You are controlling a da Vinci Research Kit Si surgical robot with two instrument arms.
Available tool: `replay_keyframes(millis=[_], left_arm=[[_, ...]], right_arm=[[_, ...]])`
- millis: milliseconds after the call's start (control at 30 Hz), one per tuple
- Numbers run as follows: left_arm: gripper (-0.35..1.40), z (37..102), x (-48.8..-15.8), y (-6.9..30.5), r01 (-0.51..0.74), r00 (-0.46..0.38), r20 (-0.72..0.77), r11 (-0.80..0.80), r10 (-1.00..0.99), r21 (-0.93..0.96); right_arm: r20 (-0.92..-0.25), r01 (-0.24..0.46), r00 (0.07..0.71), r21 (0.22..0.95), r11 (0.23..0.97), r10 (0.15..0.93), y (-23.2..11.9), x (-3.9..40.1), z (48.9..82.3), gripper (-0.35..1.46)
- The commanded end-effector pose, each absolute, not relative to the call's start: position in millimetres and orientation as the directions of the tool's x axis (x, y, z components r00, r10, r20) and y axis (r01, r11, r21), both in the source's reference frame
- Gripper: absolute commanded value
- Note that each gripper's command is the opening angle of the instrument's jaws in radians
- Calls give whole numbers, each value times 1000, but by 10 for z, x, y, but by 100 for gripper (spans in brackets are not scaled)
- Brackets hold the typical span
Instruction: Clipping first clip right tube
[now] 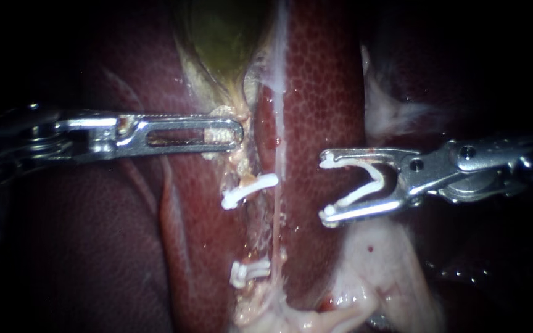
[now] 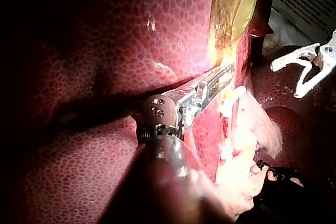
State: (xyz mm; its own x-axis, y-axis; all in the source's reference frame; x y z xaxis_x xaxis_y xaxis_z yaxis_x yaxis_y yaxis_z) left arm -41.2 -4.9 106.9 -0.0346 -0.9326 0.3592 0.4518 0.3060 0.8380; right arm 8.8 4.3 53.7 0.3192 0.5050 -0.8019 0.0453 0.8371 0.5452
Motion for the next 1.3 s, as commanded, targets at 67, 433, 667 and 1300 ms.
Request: replay_keyframes(millis=[67,433,667,1300], left_arm=[[-35,1068,-412,-49,452,-35,359,306,-933,838],[-35,1052,-386,-42,446,-32,351,301,-936,843],[-35,1032,-350,-27,463,-55,348,285,-936,839],[-35,1002,-324,-13,463,-97,362,280,-927,841]], right_arm=[[-802,45,319,545,837,505,43,88,537,60],[-802,44,319,545,838,505,43,88,540,60],[-802,44,319,544,838,505,43,88,540,60],[-799,56,322,551,833,507,28,98,563,60]])
